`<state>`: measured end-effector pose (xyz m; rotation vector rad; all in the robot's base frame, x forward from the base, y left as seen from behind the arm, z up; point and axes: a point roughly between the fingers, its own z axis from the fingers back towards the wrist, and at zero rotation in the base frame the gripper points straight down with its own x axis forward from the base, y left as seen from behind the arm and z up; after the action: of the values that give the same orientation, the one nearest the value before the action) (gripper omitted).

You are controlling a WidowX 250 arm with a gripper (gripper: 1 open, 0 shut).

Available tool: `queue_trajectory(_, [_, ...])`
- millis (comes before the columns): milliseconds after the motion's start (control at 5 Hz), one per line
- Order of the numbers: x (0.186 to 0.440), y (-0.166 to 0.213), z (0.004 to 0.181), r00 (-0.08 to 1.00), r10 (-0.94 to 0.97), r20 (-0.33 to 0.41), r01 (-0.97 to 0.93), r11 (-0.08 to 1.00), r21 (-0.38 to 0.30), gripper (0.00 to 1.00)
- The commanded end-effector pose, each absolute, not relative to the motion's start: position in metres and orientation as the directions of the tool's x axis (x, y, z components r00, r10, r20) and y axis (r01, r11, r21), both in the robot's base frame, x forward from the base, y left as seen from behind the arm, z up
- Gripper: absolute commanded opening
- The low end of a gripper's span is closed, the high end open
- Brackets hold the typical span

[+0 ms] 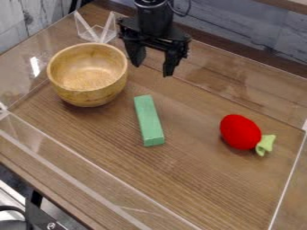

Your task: Move the red fruit to the right side of the table

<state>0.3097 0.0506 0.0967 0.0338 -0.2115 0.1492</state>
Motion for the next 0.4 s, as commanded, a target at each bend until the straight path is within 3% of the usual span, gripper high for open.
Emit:
queue_trajectory(0, [0.3102,0.0612,0.1040,0.954,0.168,0.248,-0.178,0.984,0.016,0.00])
queue_trajectory(200, [0.3043,0.0639,0.1024,0.951,0.186,0.245,-0.195,0.981,0.012,1.00])
